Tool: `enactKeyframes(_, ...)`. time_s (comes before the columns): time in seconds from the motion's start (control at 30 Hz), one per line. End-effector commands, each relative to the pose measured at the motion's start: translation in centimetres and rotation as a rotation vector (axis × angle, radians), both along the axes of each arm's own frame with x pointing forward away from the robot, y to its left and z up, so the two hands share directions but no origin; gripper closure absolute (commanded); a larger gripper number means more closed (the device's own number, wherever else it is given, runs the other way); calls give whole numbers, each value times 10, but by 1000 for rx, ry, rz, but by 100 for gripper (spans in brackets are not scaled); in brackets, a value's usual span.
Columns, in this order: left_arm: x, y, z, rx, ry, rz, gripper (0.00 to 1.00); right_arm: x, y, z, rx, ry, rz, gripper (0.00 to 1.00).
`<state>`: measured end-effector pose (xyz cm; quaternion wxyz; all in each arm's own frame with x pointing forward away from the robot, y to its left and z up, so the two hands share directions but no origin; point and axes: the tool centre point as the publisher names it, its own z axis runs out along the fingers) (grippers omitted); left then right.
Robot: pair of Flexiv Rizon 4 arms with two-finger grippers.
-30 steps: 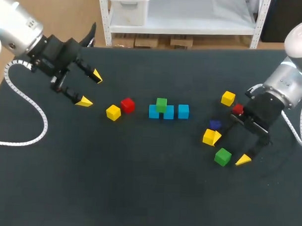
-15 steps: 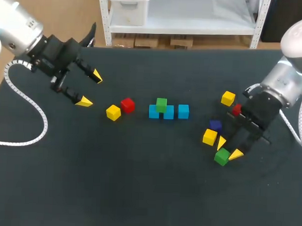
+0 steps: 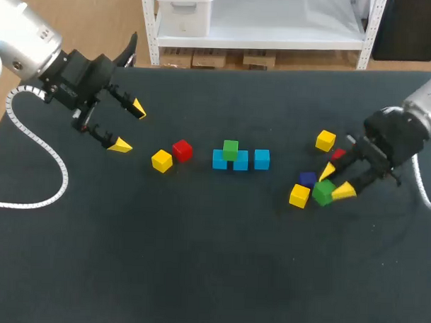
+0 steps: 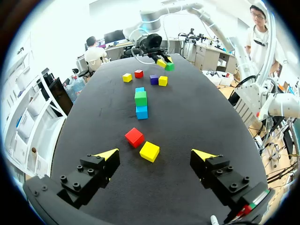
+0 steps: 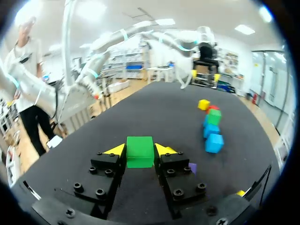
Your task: Place the blue cubes, place green cubes on the blue cubes, place the yellow cubes on the green cubes, then place the red cubes on the yellow cubes, and place purple cube on the red cubes.
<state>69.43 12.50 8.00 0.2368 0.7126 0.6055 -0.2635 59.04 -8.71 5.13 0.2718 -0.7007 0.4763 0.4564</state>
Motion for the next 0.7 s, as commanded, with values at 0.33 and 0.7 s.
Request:
enactKeyframes(0.33,1,0,-1,0,1,-2,0,46,28,16,-7,-143,-416,100)
enactKeyframes(0.7,1,0,-1,0,1,-2,0,88,63,7,22,-140,-451,100)
